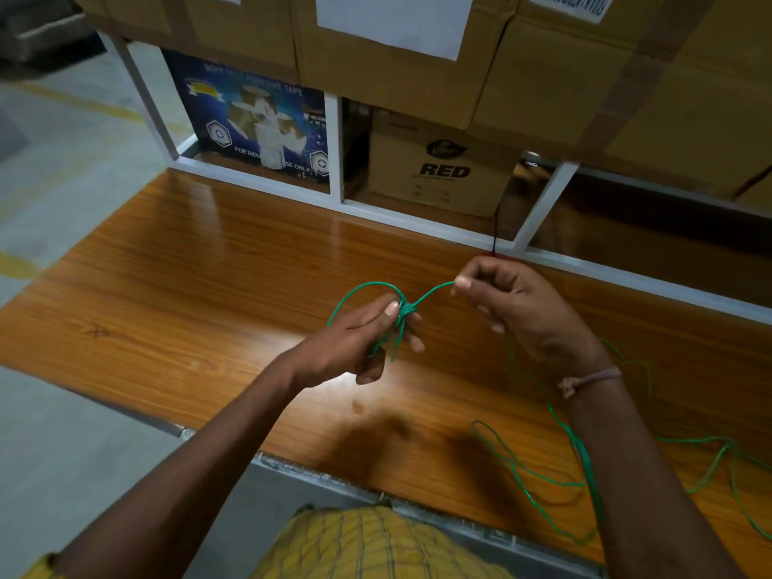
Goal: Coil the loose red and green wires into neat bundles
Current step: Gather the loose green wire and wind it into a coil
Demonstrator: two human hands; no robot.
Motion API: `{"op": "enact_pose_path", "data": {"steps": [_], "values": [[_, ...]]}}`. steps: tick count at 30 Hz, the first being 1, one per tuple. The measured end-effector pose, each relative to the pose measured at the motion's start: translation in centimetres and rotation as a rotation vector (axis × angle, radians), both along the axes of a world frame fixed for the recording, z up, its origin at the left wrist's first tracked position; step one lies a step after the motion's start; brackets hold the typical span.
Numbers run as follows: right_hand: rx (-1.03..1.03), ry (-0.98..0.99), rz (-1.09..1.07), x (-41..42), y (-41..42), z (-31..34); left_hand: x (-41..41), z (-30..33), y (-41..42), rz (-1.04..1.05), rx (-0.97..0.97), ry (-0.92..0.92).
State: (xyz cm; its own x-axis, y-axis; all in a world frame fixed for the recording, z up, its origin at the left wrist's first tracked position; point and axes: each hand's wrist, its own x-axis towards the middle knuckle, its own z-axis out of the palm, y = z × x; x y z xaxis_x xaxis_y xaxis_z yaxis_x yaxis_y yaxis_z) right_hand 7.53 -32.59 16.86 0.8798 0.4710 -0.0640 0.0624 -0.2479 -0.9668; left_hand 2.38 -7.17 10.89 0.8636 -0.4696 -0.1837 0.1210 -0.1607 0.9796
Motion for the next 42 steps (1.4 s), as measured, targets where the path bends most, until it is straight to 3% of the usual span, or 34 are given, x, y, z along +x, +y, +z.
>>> {"op": "enact_pose_path", "data": {"steps": [7,12,15,19,23,27,31,35,42], "values": [[0.151,0.140,-0.139,0.6,2.1,-6.8,0.1,1.0,0.1,-0.099,-0.688,0.241],[0.096,0.355,0.004,-3.6,5.9,-9.2,1.0,2.5,0.1,0.029,-0.915,0.269],[-0.070,0.358,0.164,-5.9,7.0,-8.8,1.8,2.4,-0.6,0.175,-0.840,0.234],[-0.355,0.193,0.307,-6.5,6.8,-6.5,2.9,0.3,-1.4,0.359,-0.455,0.123],[-0.480,0.102,0.388,-5.5,5.4,-3.6,2.2,-1.3,-0.8,0.270,0.071,-0.096],[-0.359,0.117,0.262,-3.2,3.0,-1.3,1.2,-1.0,-0.4,0.133,0.294,-0.172],[-0.262,0.230,0.276,-1.8,0.8,0.3,0.2,0.1,-0.2,0.030,0.400,-0.143],[-0.396,0.159,0.245,-0.6,-0.7,0.8,0.2,1.1,0.4,-0.134,0.448,-0.141],[-0.490,0.030,0.136,1.3,-3.5,1.6,-1.3,3.1,2.1,-0.272,0.230,0.071]]}}
